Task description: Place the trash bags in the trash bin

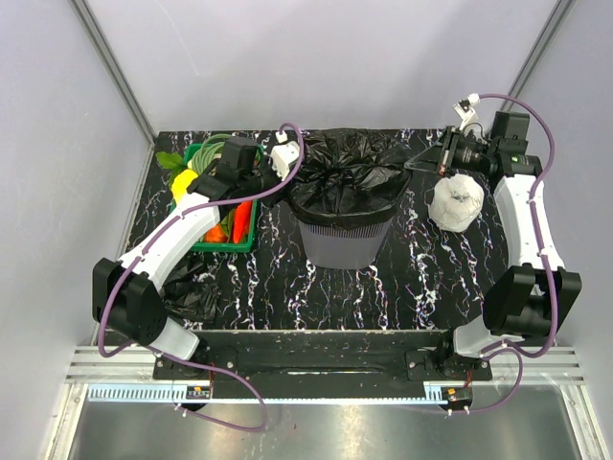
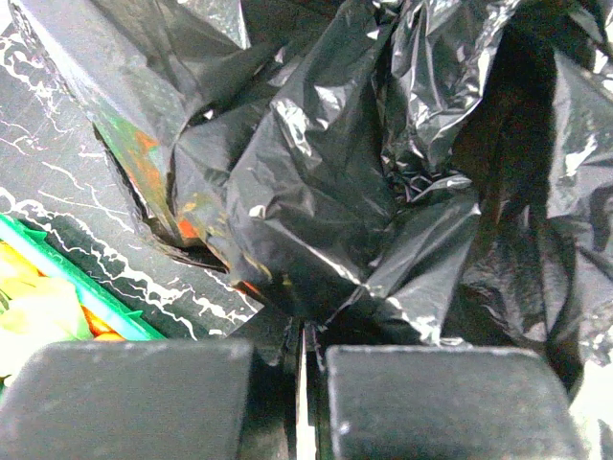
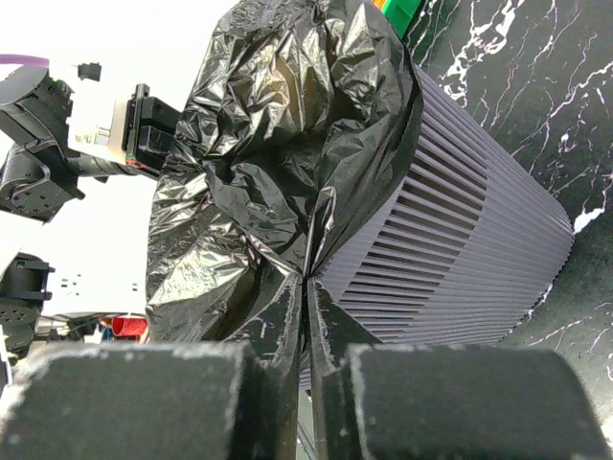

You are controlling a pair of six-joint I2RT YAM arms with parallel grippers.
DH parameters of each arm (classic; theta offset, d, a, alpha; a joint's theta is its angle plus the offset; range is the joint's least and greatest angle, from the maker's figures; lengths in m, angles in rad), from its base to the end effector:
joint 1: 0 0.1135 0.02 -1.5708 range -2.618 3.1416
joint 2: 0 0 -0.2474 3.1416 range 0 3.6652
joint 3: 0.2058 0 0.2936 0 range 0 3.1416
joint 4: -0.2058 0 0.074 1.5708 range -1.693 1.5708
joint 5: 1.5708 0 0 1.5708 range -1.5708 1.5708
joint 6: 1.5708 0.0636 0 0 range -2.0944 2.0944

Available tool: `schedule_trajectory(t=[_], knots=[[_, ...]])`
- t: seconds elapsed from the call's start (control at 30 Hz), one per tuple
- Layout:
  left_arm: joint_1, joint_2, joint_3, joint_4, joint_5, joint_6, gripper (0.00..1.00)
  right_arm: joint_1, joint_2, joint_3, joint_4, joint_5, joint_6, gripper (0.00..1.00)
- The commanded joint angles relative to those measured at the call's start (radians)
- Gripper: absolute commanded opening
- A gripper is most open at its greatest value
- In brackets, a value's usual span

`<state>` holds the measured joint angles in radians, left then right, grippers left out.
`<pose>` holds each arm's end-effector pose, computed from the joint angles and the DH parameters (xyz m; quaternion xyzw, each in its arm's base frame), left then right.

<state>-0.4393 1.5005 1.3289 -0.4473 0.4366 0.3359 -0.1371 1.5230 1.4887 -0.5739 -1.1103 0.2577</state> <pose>0.3535 -0.1959 0.2940 0.4199 0.7659 -0.2154 0.4368 0.3856 0.0043 0.3523 -0.0915 0.7865 0.4900 0.3645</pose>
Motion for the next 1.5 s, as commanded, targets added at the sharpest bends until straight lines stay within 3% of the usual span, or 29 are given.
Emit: schedule_trajectory(t=[0.0,0.43,1.47], knots=[[-0.001,-0.048,0.016,0.027,-0.006,0.011,0.00,-0.006,-0.049,0.067,-0.001,-0.028,0.000,0.10],[-0.001,-0.069,0.003,0.028,-0.004,0.017,0.00,-0.053,-0.047,0.050,-0.049,-0.014,-0.060,0.03],[-0.001,-0.100,-0.063,0.042,0.010,0.023,0.00,-0.064,-0.009,-0.146,-0.081,0.099,-0.253,0.00]])
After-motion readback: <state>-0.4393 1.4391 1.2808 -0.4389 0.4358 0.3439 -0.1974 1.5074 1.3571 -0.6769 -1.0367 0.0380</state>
